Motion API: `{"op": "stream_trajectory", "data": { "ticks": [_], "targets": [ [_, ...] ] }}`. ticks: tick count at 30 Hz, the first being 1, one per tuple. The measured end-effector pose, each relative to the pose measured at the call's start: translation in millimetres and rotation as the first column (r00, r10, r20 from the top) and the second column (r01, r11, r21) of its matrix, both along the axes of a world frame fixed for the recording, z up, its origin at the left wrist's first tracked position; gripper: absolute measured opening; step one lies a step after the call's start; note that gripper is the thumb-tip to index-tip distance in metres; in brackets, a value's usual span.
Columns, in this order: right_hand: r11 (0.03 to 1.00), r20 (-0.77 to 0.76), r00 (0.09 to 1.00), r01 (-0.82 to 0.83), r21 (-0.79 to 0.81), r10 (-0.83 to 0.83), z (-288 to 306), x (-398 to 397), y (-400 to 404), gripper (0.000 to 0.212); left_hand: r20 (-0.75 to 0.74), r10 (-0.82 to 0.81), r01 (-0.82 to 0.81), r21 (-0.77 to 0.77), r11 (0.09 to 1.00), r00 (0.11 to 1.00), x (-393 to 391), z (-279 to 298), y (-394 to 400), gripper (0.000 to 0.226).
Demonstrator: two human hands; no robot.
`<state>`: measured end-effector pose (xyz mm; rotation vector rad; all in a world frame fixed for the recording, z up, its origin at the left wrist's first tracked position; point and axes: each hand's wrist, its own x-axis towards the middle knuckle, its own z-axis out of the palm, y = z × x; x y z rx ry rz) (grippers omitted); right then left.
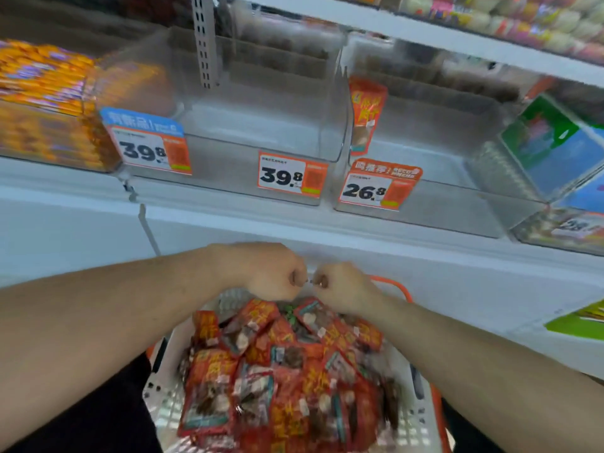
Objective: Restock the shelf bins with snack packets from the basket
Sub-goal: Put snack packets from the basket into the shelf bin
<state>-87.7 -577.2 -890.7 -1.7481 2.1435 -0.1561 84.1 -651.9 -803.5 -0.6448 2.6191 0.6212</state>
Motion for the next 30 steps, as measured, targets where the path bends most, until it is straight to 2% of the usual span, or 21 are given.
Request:
{"op": "stream_trajectory", "data": {
  "ticks": [3, 4, 6, 8, 12, 15, 17, 21, 22, 24, 25, 26, 28, 30],
  "targets": [
    [0.913, 0.011, 0.998, -0.054, 0.403, 0.054, -45.2, 7.0, 12.2, 0.022, 0.061, -0.023, 0.022, 0.009, 1.0, 0.998, 1.5, -8.6, 0.0, 0.028],
    [0.871, 0.0, 0.998, -0.053, 0.488, 0.061, -57.8, 9.4, 17.2, 0.026, 0.078, -0.029, 0.028, 0.014, 1.0, 0.997, 1.5, -11.5, -0.5, 0.029],
    [0.83, -0.027, 0.998, -0.038, 0.556, 0.064, -75.3, 13.3, 25.6, 0.035, 0.098, -0.037, 0.035, 0.021, 0.999, 0.994, 0.5, -14.6, -1.4, 0.027],
    [0.841, -0.022, 0.999, -0.029, 0.54, 0.049, -83.6, 17.8, 29.4, 0.032, 0.104, -0.034, 0.032, 0.021, 0.999, 0.994, -0.9, -16.2, -3.2, 0.025],
    [0.875, 0.028, 0.997, -0.08, 0.478, 0.075, -72.5, 21.2, 24.6, 0.008, 0.087, -0.045, 0.044, 0.015, 0.999, 0.995, -4.7, -15.8, -2.4, 0.027],
    [0.906, 0.019, 0.987, -0.156, 0.394, 0.162, -39.3, 13.6, 13.0, 0.007, 0.077, -0.039, 0.038, 0.01, 0.999, 0.996, -7.0, -14.9, -0.7, 0.024],
    [0.909, -0.011, 0.966, -0.237, 0.341, 0.257, -8.6, 8.5, 5.4, 0.018, 0.066, -0.027, 0.026, 0.01, 1.0, 0.997, -7.7, -15.7, -0.2, 0.033],
    [0.93, 0.023, 0.959, -0.28, 0.238, 0.283, 55.2, 3.3, -6.2, 0.011, 0.014, 0.066, -0.066, 0.047, 0.997, 0.998, -9.0, -17.5, -0.4, 0.049],
    [0.937, 0.036, 0.96, -0.28, 0.21, 0.279, 69.7, 2.8, -8.2, 0.013, -0.005, 0.086, -0.085, 0.083, 0.993, 0.996, -10.1, -16.6, -1.2, 0.044],
    [0.954, 0.065, 0.966, -0.256, 0.153, 0.249, 92.6, 0.0, -9.4, 0.017, -0.075, 0.126, -0.114, 0.146, 0.983, 0.989, -11.9, -17.7, -5.3, 0.017],
    [0.966, 0.097, 0.971, -0.228, 0.124, 0.217, 100.7, -2.1, -8.9, 0.017, -0.115, 0.15, -0.129, 0.177, 0.976, 0.982, -11.8, -16.8, -6.3, 0.01],
    [0.978, 0.148, 0.974, -0.185, 0.094, 0.17, 106.3, -3.3, -7.5, 0.017, -0.149, 0.187, -0.152, 0.221, 0.963, 0.971, -10.8, -15.2, -7.0, 0.014],
    [0.999, 0.329, 0.943, -0.047, 0.012, 0.041, 111.1, -5.8, -2.3, 0.015, -0.209, 0.294, -0.214, 0.336, 0.917, 0.933, -9.1, -11.3, -7.0, 0.013],
    [0.984, 0.583, 0.805, 0.169, -0.051, -0.108, 112.0, -8.6, 5.3, 0.017, -0.251, 0.396, -0.259, 0.441, 0.859, 0.884, -7.2, -7.0, -6.7, 0.009]
  ]
}}
